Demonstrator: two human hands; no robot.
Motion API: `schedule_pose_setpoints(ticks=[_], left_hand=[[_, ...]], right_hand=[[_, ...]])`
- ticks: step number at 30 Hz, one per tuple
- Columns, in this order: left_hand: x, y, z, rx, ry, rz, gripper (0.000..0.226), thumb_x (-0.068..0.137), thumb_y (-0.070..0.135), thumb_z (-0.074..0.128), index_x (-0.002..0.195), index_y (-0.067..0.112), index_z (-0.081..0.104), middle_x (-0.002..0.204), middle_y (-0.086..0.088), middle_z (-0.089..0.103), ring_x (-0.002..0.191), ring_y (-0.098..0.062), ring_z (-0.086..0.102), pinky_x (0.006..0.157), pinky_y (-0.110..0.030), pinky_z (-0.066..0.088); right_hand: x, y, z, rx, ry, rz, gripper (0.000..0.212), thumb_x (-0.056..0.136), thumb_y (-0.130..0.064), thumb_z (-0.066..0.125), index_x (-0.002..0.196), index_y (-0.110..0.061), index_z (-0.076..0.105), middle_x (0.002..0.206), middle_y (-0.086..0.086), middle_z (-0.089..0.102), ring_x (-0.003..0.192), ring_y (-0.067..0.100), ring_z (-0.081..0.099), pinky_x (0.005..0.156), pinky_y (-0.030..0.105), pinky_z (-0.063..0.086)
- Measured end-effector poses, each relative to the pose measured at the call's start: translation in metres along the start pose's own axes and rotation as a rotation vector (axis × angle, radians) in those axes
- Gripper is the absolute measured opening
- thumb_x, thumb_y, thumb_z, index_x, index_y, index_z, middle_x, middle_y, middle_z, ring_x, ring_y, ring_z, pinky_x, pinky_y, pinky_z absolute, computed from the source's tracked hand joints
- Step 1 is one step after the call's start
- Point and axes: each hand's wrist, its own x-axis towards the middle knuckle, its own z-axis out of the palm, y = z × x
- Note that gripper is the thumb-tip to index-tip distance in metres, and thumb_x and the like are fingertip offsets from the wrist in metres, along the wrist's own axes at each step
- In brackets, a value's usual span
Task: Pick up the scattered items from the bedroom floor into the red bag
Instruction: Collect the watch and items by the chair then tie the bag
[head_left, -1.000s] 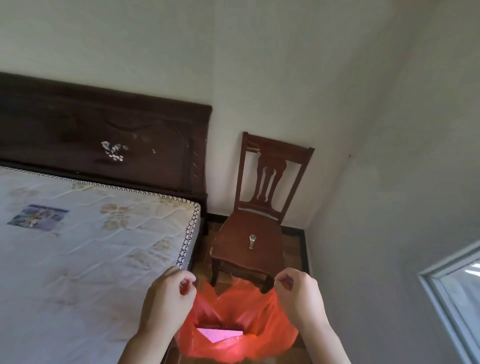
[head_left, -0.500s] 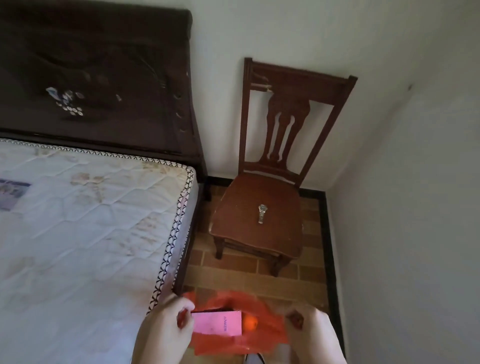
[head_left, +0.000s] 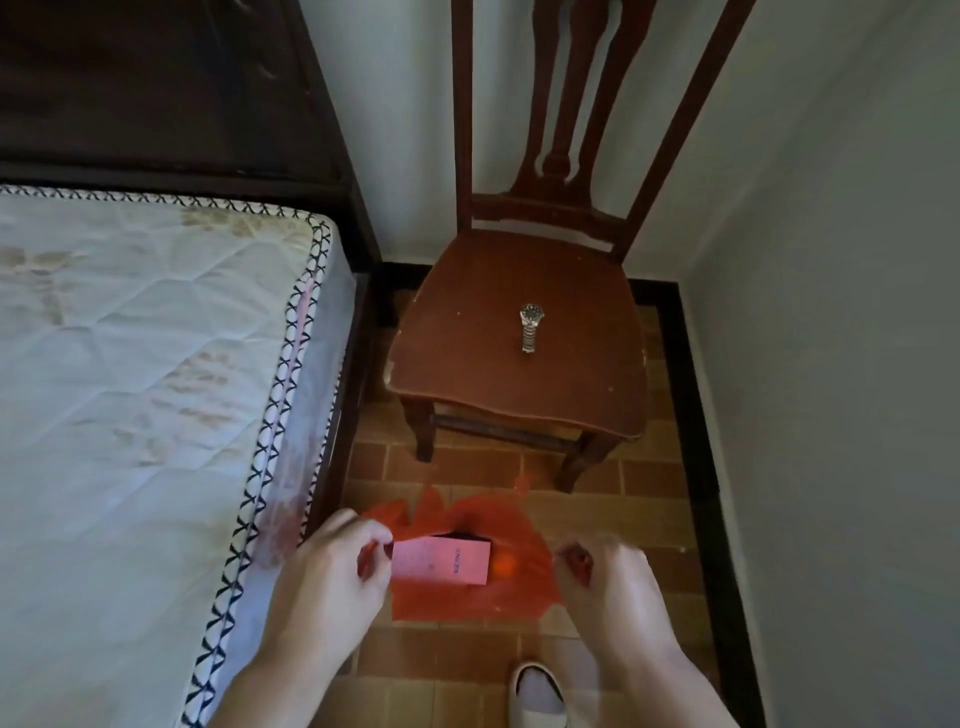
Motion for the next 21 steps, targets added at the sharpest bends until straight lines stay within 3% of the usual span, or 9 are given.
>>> schedule_pose_setpoints(ticks=[5, 8, 13, 17, 21], left_hand=[[0.022, -0.026, 0.051, -0.011, 0.039, 0.05, 0.018, 0.08, 0.006, 0.077, 0.086, 0.023, 0.073, 0.084, 0.017, 0.056, 0.062, -0.004, 0.057, 0.054, -0.028, 0.051], [0.032, -0.037, 0.078, 0.001, 0.054, 0.143, 0.013, 0.085, 0.009, 0.073, 0.093, 0.019, 0.074, 0.092, 0.013, 0.06, 0.067, -0.008, 0.062, 0.059, -0.028, 0.054], [0.045, -0.065, 0.124, 0.091, -0.017, 0.336, 0.014, 0.086, 0.01, 0.074, 0.099, 0.016, 0.076, 0.094, 0.013, 0.058, 0.076, -0.004, 0.06, 0.068, -0.015, 0.051], [0.059, -0.1, 0.151, 0.24, -0.057, 0.531, 0.017, 0.086, 0.011, 0.075, 0.102, 0.016, 0.077, 0.094, 0.01, 0.058, 0.089, -0.01, 0.057, 0.074, -0.028, 0.055], [0.073, -0.13, 0.171, 0.368, -0.102, 0.609, 0.021, 0.084, 0.015, 0.076, 0.105, 0.02, 0.077, 0.096, 0.01, 0.058, 0.091, -0.014, 0.057, 0.073, -0.033, 0.053]], right_hand=[[0.031, 0.023, 0.042, -0.028, 0.068, -0.129, 0.017, 0.096, -0.023, 0.065, 0.088, -0.039, 0.068, 0.086, -0.021, 0.064, 0.076, 0.0, 0.063, 0.07, 0.022, 0.056], [0.047, 0.039, 0.067, -0.03, 0.132, -0.234, 0.014, 0.093, -0.024, 0.067, 0.091, -0.038, 0.067, 0.09, -0.024, 0.063, 0.087, -0.002, 0.061, 0.085, 0.031, 0.053], [0.079, 0.058, 0.107, -0.161, 0.172, -0.477, 0.011, 0.095, -0.025, 0.066, 0.1, -0.034, 0.069, 0.095, -0.022, 0.058, 0.092, 0.002, 0.051, 0.092, 0.03, 0.04], [0.11, 0.07, 0.143, -0.278, 0.11, -0.689, 0.012, 0.099, -0.03, 0.059, 0.105, -0.03, 0.069, 0.101, -0.017, 0.052, 0.096, 0.007, 0.045, 0.091, 0.033, 0.041], [0.129, 0.077, 0.181, -0.4, -0.009, -0.864, 0.021, 0.102, -0.028, 0.049, 0.113, -0.027, 0.067, 0.122, -0.008, 0.052, 0.113, 0.015, 0.047, 0.096, 0.034, 0.04]])
